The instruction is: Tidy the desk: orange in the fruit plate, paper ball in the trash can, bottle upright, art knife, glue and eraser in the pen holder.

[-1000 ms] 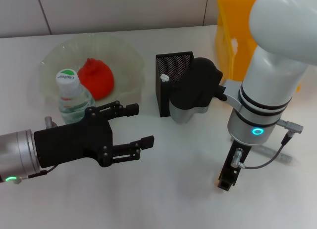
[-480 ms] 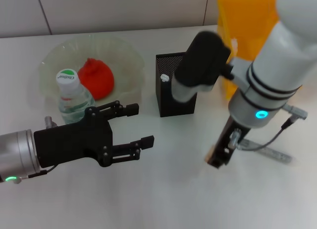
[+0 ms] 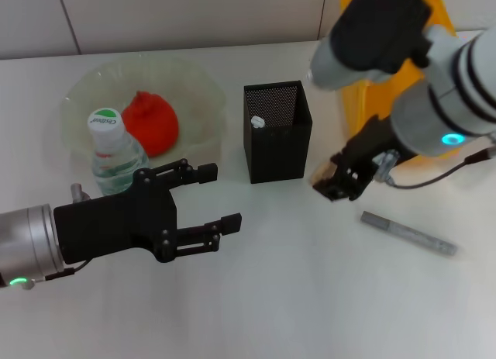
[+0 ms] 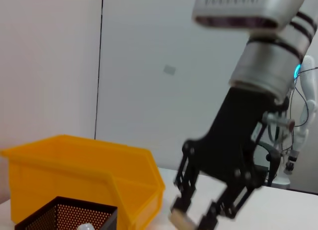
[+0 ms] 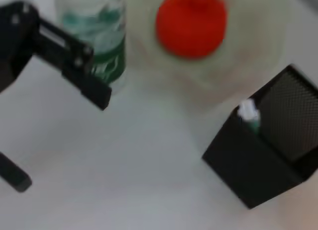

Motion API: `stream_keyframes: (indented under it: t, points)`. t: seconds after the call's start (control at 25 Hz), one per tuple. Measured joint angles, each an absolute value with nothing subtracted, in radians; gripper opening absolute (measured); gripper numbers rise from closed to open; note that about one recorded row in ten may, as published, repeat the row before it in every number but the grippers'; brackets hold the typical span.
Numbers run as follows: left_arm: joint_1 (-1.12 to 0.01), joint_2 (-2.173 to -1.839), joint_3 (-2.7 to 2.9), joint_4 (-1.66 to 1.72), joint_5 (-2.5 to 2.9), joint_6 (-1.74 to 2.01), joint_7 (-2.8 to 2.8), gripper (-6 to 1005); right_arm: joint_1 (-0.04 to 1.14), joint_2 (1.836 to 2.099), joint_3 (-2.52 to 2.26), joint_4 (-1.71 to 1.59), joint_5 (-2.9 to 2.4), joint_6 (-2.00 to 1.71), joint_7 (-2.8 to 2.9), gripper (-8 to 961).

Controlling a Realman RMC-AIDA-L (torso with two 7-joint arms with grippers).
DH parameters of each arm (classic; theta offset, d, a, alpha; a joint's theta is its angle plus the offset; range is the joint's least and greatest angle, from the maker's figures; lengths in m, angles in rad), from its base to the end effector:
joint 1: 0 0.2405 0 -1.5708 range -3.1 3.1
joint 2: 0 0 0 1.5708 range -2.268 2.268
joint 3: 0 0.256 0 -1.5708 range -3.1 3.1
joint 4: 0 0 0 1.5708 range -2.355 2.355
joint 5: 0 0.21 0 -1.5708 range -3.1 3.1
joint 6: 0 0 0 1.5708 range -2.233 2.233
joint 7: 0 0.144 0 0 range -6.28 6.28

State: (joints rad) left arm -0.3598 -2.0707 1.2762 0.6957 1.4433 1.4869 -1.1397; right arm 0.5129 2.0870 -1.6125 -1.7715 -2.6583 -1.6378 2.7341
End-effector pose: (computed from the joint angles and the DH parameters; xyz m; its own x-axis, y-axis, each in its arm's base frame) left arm -0.2327 0.2915 -0.0380 0.7849 0.1175 0.6084 0.2420 -0.9620 -0.1263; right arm 0.1182 0.3176 0.0063 0.8331 -0.5124 0.2085 -0.3597 -0.7881 -0.4996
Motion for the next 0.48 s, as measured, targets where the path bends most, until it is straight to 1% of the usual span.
stream_keyframes:
  t: [0.24,0.48]
  points:
    - [-0.368,-2.072,1.279,0.689,1.443,1.486,-1.14,789,0.404,2.09,-1.575,-1.916,-2.65,-1.564,2.713,396]
    - [-0.37,-2.073,1.281,0.687,1.442,1.486,-1.14,789,0.323,2.092,-1.503,-1.957,-2.526,-1.484,2.657,395]
